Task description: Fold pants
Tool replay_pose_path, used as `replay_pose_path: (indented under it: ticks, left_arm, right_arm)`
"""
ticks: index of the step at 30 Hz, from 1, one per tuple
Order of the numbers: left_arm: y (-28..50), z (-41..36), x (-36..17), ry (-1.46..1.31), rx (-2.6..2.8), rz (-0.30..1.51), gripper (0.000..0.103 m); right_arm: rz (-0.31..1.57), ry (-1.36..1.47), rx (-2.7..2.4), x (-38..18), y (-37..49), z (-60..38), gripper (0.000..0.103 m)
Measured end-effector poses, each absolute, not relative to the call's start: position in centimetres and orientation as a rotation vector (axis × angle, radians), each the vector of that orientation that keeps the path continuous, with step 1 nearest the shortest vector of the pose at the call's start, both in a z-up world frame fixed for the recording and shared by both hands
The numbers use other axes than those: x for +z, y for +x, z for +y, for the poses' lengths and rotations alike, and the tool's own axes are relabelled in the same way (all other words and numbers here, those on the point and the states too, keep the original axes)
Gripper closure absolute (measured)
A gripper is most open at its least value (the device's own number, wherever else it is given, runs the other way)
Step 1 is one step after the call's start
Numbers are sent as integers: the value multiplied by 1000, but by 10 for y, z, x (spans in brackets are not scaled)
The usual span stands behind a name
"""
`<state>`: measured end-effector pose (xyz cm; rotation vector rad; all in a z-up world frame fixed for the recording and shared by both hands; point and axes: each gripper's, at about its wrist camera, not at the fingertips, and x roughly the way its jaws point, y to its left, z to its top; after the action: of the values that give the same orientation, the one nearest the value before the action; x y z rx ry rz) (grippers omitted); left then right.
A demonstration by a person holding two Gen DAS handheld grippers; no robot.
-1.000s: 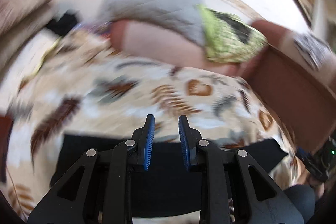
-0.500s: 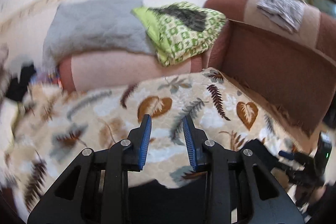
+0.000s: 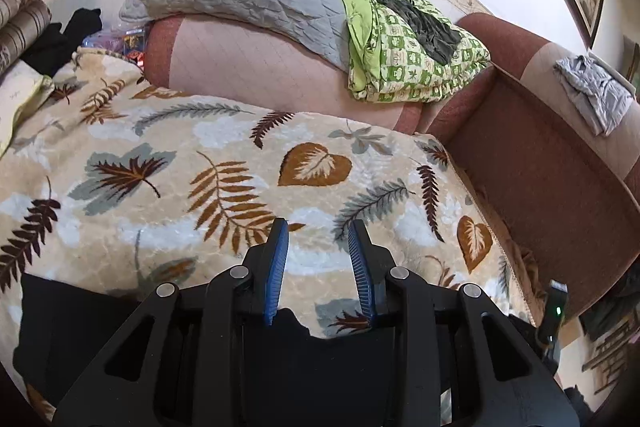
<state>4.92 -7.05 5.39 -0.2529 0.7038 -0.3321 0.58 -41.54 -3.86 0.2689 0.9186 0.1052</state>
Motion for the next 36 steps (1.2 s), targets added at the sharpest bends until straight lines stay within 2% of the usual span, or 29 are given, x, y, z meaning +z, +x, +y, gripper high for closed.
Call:
replay_pose_path:
  ticks: [7,10,12,16,19,22,24,26,29,30,31,32,36]
  left_arm:
    - [52,-60,53,-294,-312,703,73]
    - [53,-56,51,-312,-307,709,73]
    - [53,-52,51,-322,-295,710,73]
    - [53,-40,51,-340,-256,682,73]
    - [58,-26,43,-382,-198,721,73]
    - [57,-13,38,-448,-186,746,73]
    - [56,-11,36,-467,-178,760,73]
    - [56,-16,35,-473,-203,791,73]
    - [47,-27,43,-447,-275,823,73]
    - [44,-33,46,-410,-301,821,63]
    - [42,-38,47,-373,-328,828,46]
    - [41,-42,45,-363,-357,841,43]
    - [52,-60,13,-333,-486,917,43]
  right_arm:
    - [825,321,46,-8,11,-425,49]
    - [1005,225,101,-49,25,-410,44]
    - [952,124,72,-38,20,-398,44]
    - [862,167,124,-16,13,-380,41]
    - [1014,35,118,-42,28,-352,38]
    - [924,54,100,-12,20,-341,39]
    - [862,28,179,-3,14,-325,35]
    - [1057,-118,187,-33,31,-301,35]
    - [1032,-40,142,-11,26,-312,37]
    - [994,6,137,9,20,-319,37]
    - [956,44,146,27,13,-323,37]
    - [922,92,172,48,6,-327,37]
    - [856,274,281,119,-25,-330,35]
